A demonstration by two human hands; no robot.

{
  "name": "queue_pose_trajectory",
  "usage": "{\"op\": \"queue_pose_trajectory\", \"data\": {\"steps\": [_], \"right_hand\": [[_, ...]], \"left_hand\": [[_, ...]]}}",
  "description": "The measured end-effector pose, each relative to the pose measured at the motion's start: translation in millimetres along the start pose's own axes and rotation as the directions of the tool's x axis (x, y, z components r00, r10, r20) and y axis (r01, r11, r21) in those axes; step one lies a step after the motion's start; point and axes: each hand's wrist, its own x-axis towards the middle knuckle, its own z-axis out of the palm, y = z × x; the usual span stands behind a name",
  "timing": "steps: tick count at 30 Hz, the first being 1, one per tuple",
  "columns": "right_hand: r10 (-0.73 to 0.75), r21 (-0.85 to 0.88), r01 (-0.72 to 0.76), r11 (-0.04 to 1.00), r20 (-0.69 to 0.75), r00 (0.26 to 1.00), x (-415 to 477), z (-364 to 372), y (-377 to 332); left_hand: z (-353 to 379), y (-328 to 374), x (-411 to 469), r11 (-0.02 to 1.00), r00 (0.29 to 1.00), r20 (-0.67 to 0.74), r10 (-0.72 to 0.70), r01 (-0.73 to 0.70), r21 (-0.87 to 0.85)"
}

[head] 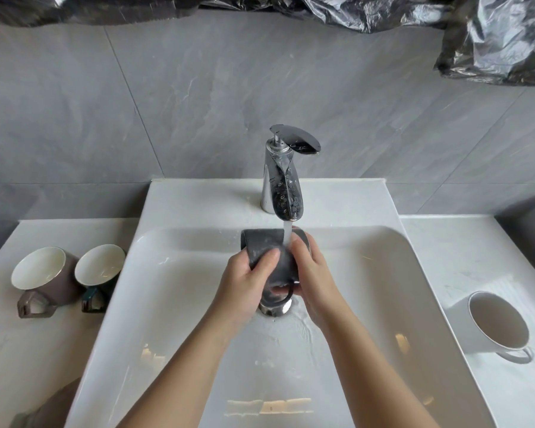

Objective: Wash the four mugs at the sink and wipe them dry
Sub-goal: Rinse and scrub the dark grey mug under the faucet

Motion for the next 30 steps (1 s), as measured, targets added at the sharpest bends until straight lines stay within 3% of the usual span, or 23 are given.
{"op": "queue_pose_trajectory", "data": {"steps": [2,4,8,10,14,19,22,25,27,29,30], "right_hand": [[-0.023,-0.026,0.023,0.999,0.016,1.0,-2.1,-2.1,2.5],[-0.055,-0.026,0.056,0.998,0.016,0.998,-2.6,-5.3,5.1],[0.052,0.036,-0.052,0.998,-0.006,0.999,0.5,-7.2,1.8],[0.066,-0.02,-0.065,0.998,0.012,0.998,0.9,-7.2,3.5],[-0.138,-0.231,0.144,0.962,0.042,0.99,-7.3,-9.9,10.9],[-0.299,-0.327,0.326,0.887,0.131,0.945,-11.9,-11.3,10.6],[-0.256,-0.232,0.253,0.939,0.02,0.966,-9.8,-1.7,10.5],[-0.032,-0.094,0.022,0.995,-0.11,0.993,-4.8,6.7,5.5],[0.147,0.034,-0.145,0.989,-0.104,0.984,-1.2,4.1,2.3],[0.173,0.042,-0.171,0.984,-0.075,0.982,-1.3,-3.1,4.0],[0.147,0.016,-0.146,0.989,-0.074,0.986,-2.1,-4.4,6.0]], "left_hand": [[1.0,8.4,3.9,0.983,0.995,-0.044,-0.093,0.085,-0.161],[0.6,13.3,6.2,0.938,0.979,0.004,-0.204,0.196,-0.287],[1.6,4.0,3.9,0.978,0.984,0.045,-0.17,0.174,-0.118],[4.3,4.3,4.2,0.976,0.986,0.012,-0.167,0.167,-0.141],[2.5,8.9,9.3,0.828,0.934,-0.042,-0.355,0.294,-0.477],[-4.4,4.4,3.5,0.666,0.874,-0.044,-0.483,0.335,-0.666],[-0.6,3.2,2.1,0.757,0.896,-0.105,-0.431,0.296,-0.582],[7.3,6.3,-0.3,0.88,0.95,-0.093,-0.297,0.235,-0.413],[11.7,3.7,-5.1,0.971,0.989,-0.057,-0.138,0.124,-0.203],[12.8,-2.4,-4.9,0.998,0.998,-0.038,-0.042,0.041,-0.046],[12.5,-2.3,-1.9,0.997,0.997,-0.05,-0.059,0.056,-0.05]]}}
